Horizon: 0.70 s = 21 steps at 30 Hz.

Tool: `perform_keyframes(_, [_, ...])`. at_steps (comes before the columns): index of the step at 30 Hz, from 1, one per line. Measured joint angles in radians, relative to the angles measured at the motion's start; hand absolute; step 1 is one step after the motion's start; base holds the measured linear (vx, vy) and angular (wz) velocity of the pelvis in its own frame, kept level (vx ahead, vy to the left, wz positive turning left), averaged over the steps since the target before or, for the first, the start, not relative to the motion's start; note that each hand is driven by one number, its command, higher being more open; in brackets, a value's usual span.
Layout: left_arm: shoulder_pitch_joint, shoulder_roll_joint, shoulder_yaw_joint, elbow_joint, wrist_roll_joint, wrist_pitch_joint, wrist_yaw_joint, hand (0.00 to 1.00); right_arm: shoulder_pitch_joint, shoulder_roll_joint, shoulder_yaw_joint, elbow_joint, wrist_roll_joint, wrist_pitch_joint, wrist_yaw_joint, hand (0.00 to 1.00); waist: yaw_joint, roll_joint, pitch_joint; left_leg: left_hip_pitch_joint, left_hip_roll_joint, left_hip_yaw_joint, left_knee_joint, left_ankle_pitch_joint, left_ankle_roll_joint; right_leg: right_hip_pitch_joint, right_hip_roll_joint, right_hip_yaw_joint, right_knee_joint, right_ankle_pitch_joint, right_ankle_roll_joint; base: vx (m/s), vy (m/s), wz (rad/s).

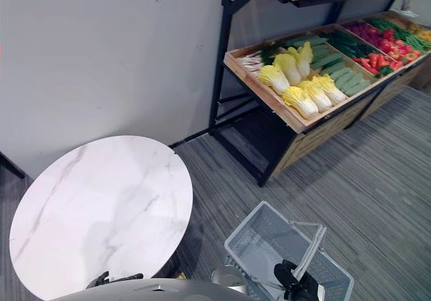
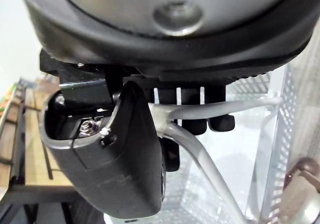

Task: Pick vegetable in the basket

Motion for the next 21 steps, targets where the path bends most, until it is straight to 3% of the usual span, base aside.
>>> perform_keyframes(1, [-0.005, -0.002, 0.000, 0.000, 0.002, 0.000, 0.000, 1.00, 0.001, 0.000, 0.009, 0.000, 0.015, 0.000, -0.001, 0.00, -0.004, 0.006, 0.005, -0.010, 0.013, 0.018, 0.010, 0.000, 0.000, -0.021, 0.007, -0.048, -0.001, 0.032, -0.006, -0.09, 0.019, -0.67])
perform_keyframes(2, [-0.012, -0.002, 0.002, 0.000, 0.004, 0.000, 0.000, 1.00, 0.001, 0.000, 0.023, -0.002, 0.027, 0.000, -0.007, 0.00, -0.010, 0.013, 0.019, -0.018, 0.026, 0.047, 0.012, 0.007, 0.011, -0.032, -0.001, -0.172, -0.046, 0.087, -0.030, -0.11, 0.024, -0.56])
perform_keyframes(3, [-0.012, -0.001, 0.006, 0.000, 0.004, 0.000, 0.000, 1.00, -0.004, 0.001, 0.028, -0.005, 0.029, 0.000, -0.009, 0.00, -0.009, 0.026, 0.026, -0.023, 0.029, 0.062, 0.009, 0.014, 0.017, -0.029, -0.010, -0.223, -0.067, 0.088, -0.043, -0.11, -0.006, -0.45])
perform_keyframes(4, [-0.012, 0.005, 0.018, -0.003, 0.004, 0.001, 0.001, 1.00, 0.001, 0.002, 0.038, -0.010, 0.041, 0.003, -0.013, 0.00, -0.018, 0.012, 0.031, -0.033, 0.026, 0.080, 0.013, 0.020, 0.024, -0.048, -0.057, -0.345, 0.019, 0.025, -0.085, -0.08, -0.018, -0.25])
perform_keyframes(5, [-0.012, 0.007, 0.020, -0.004, 0.001, 0.002, 0.013, 1.00, 0.002, 0.002, 0.048, -0.010, 0.058, 0.006, -0.024, 0.00, -0.019, 0.007, 0.034, -0.037, 0.025, 0.091, 0.017, 0.024, 0.027, -0.062, -0.101, -0.417, 0.119, -0.025, -0.104, -0.02, -0.039, -0.28])
perform_keyframes(6, [-0.012, 0.011, 0.020, -0.006, -0.007, 0.002, 0.019, 1.00, 0.002, 0.002, 0.061, -0.015, 0.063, 0.006, -0.031, 0.00, -0.014, 0.001, 0.032, -0.044, 0.026, 0.104, 0.032, 0.025, 0.029, -0.076, -0.146, -0.463, 0.213, -0.062, -0.107, 0.03, -0.048, -0.43])
perform_keyframes(7, [-0.012, 0.022, 0.020, -0.015, -0.019, 0.002, 0.020, 1.00, -0.007, -0.002, 0.075, -0.029, 0.066, 0.006, -0.034, 0.00, -0.011, -0.036, 0.028, -0.053, 0.014, 0.128, 0.069, 0.025, 0.032, -0.104, -0.188, -0.493, 0.263, -0.081, -0.104, 0.03, -0.045, -0.49])
perform_keyframes(8, [-0.015, 0.036, 0.021, -0.014, -0.032, 0.002, 0.020, 1.00, -0.019, -0.011, 0.088, -0.023, 0.065, 0.007, -0.033, 0.00, -0.013, -0.047, 0.037, -0.069, 0.010, 0.128, 0.095, 0.032, 0.046, -0.109, -0.177, -0.505, 0.251, -0.080, -0.116, -0.03, -0.071, -0.79])
perform_keyframes(9, [-0.016, 0.053, 0.024, 0.004, -0.053, -0.001, 0.009, 1.00, -0.103, -0.031, 0.112, 0.012, 0.058, 0.008, -0.031, 0.00, -0.001, -0.062, 0.028, -0.141, -0.046, 0.102, 0.085, 0.000, 0.094, -0.070, -0.143, -0.423, 0.037, -0.057, -0.101, -0.10, -0.050, -1.21])
perform_keyframes(10, [-0.063, 0.011, 0.047, 0.021, -0.058, -0.004, 0.012, 1.00, -0.206, -0.075, 0.099, 0.027, 0.053, 0.013, -0.030, 0.00, 0.029, -0.014, 0.058, -0.184, -0.125, 0.083, -0.096, 0.054, 0.144, -0.079, -0.161, -0.475, 0.093, -0.049, -0.107, -0.09, -0.045, -1.30])
perform_keyframes(11, [-0.059, 0.004, 0.047, 0.016, -0.069, -0.016, 0.016, 1.00, -0.230, -0.091, 0.102, 0.031, 0.053, 0.013, -0.029, 0.00, 0.032, -0.021, 0.070, -0.184, -0.151, 0.060, -0.127, 0.159, 0.175, -0.101, -0.208, -0.517, 0.248, -0.091, -0.132, 0.08, -0.027, -1.32])
perform_keyframes(12, [-0.052, 0.023, 0.047, 0.008, -0.085, -0.021, 0.028, 1.00, -0.269, -0.102, 0.139, 0.056, 0.051, 0.012, -0.018, 0.00, 0.039, -0.052, 0.060, -0.170, -0.172, 0.112, -0.116, 0.164, 0.162, -0.045, -0.279, -0.560, 0.306, -0.151, -0.093, 0.16, -0.103, -0.94])
perform_keyframes(13, [-0.057, 0.038, 0.046, 0.013, -0.095, -0.016, 0.033, 1.00, -0.299, -0.103, 0.190, 0.061, 0.045, 0.012, -0.006, 0.00, 0.049, -0.076, 0.061, -0.202, -0.144, 0.144, -0.048, 0.146, 0.165, 0.011, -0.281, -0.606, 0.206, -0.184, -0.034, 0.15, -0.108, -0.85])
perform_keyframes(14, [-0.062, 0.038, 0.046, 0.013, -0.097, -0.018, 0.034, 1.00, -0.311, -0.104, 0.208, 0.065, 0.039, 0.013, 0.000, 0.00, 0.052, -0.074, 0.065, -0.216, -0.119, 0.154, -0.017, 0.138, 0.162, 0.025, -0.260, -0.629, 0.158, -0.187, -0.030, 0.03, -0.169, -0.66])
perform_keyframes(16, [-0.074, 0.028, 0.040, 0.012, -0.096, -0.015, 0.033, 1.00, -0.315, -0.113, 0.248, 0.077, 0.014, 0.014, 0.023, 0.00, 0.053, -0.038, 0.064, -0.241, -0.022, 0.154, 0.057, 0.129, 0.151, 0.102, -0.150, -0.657, -0.024, -0.142, -0.054, -0.02, -0.219, -0.30])
perform_keyframes(18, [-0.072, 0.026, 0.034, 0.014, -0.096, -0.016, 0.033, 1.00, -0.284, -0.127, 0.252, 0.077, 0.013, 0.013, 0.024, 0.00, 0.050, -0.025, 0.059, -0.235, 0.014, 0.145, 0.070, 0.132, 0.147, 0.151, -0.105, -0.667, -0.094, -0.117, -0.070, -0.01, -0.166, -0.01])
perform_keyframes(21, [-0.069, 0.023, 0.012, 0.014, -0.093, -0.010, 0.032, 1.00, -0.271, -0.181, 0.240, 0.076, -0.018, 0.012, 0.021, 0.00, 0.029, -0.005, 0.058, -0.217, 0.024, 0.146, 0.016, 0.167, 0.100, 0.178, -0.064, -0.676, -0.165, -0.083, -0.086, -0.03, -0.116, -0.01])
